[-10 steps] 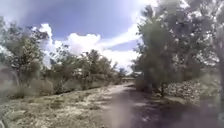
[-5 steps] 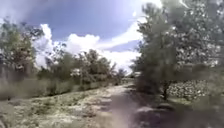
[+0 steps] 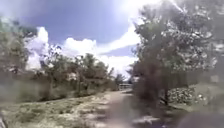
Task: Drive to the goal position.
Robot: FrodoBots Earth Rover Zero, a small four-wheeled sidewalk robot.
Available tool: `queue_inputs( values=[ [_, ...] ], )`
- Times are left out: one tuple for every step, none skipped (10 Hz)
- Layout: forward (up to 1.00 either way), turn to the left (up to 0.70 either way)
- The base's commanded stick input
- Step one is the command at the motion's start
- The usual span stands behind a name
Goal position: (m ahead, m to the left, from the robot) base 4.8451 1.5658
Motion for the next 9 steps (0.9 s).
queue_inputs(
  values=[
    [0.70,0.00],
    [0.70,0.00],
    [0.70,0.00],
    [0.70,0.00],
    [0.70,0.00],
    [0.70,0.00],
    [0.70,0.00],
    [0.70,0.00],
    [0.70,0.00]
  ],
)
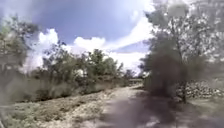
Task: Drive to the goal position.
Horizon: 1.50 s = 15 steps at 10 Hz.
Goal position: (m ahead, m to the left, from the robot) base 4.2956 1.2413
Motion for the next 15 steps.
queue_inputs(
  values=[
    [0.70,0.19],
    [0.70,0.34],
    [0.70,0.31],
    [0.70,0.28],
    [0.70,0.00],
    [0.70,0.00],
    [0.70,0.00],
    [0.70,0.00],
    [0.70,0.00],
    [0.70,0.00],
    [0.70,0.00],
    [0.70,0.00],
    [0.70,0.00],
    [0.70,0.00],
    [0.70,0.00]
  ],
)
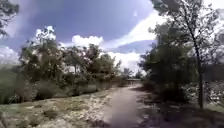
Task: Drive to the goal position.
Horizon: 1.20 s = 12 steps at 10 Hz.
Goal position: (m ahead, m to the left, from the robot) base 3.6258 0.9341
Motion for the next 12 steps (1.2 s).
queue_inputs(
  values=[
    [0.70,0.00],
    [0.70,0.00],
    [0.70,0.00],
    [0.70,0.00],
    [0.70,0.00],
    [0.70,0.00],
    [0.70,0.00],
    [0.70,0.00],
    [0.70,0.00],
    [0.70,0.00],
    [0.70,0.00],
    [0.70,-0.25]
  ],
)
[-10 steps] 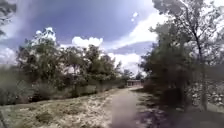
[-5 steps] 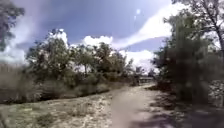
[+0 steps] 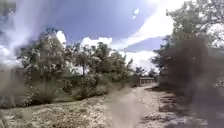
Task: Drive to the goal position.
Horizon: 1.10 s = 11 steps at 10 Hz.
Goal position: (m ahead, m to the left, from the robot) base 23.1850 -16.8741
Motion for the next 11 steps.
queue_inputs(
  values=[
    [0.70,-0.35],
    [0.70,-0.35],
    [0.70,-0.35],
    [0.70,-0.26],
    [0.70,-0.02],
    [0.70,0.00],
    [0.70,0.00],
    [0.70,0.00],
    [0.70,0.00],
    [0.70,0.00],
    [0.70,0.00]
  ],
)
